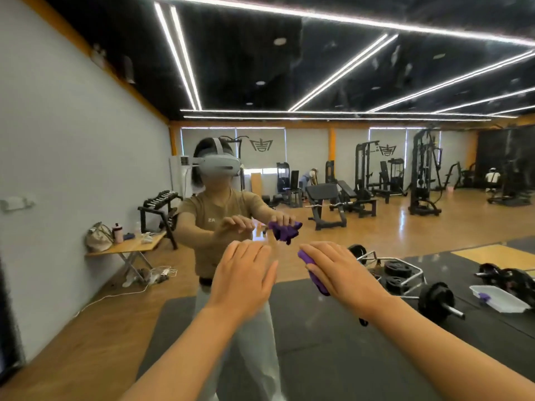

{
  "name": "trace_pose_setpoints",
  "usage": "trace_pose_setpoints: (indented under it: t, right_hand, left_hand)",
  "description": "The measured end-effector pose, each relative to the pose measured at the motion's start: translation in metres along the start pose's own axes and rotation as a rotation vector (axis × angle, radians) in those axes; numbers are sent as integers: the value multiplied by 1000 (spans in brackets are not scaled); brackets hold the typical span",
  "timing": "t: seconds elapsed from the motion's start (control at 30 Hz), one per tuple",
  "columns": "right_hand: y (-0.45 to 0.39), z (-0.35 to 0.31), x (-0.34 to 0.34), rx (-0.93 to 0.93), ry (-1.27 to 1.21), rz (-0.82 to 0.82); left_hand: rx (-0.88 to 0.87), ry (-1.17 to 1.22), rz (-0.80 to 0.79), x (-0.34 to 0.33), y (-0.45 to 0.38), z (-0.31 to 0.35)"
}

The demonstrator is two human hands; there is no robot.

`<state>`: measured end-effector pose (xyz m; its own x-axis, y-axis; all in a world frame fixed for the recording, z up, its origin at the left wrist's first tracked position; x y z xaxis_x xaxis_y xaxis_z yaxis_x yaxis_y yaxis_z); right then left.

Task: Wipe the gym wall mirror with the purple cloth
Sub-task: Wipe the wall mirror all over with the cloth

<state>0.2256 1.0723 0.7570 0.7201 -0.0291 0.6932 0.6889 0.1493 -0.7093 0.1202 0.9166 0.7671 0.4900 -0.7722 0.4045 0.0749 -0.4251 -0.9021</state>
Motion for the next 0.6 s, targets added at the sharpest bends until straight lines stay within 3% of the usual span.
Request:
trace_pose_setpoints:
  t: [0.2, 0.3, 0.43, 0.6]
  right_hand:
    - [-59, 57, 57, 103, 18, -21]
    - [-88, 73, 85, 209, 71, 60]
    - [-135, 94, 122, 199, 75, 152]
    - [-197, 96, 184, 263, 196, 550]
  left_hand:
    - [110, -60, -6, -7, -93, 24]
    - [154, -37, -13, -5, -136, 32]
    - [167, -31, 137, 12, -192, 33]
    - [241, -82, 188, 34, -254, 11]
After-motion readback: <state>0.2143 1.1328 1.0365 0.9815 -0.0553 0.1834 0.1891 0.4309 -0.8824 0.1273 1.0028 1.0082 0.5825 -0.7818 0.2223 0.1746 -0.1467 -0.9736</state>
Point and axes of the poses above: each hand's wrist, its own y-axis away from the middle knuckle, its own x-axis out of the back of the hand, z = x × y, the point moved 5 cm from there along -y, towards the middle knuckle, and after that the axes turned 5 degrees about x, right-handed, at the moved point
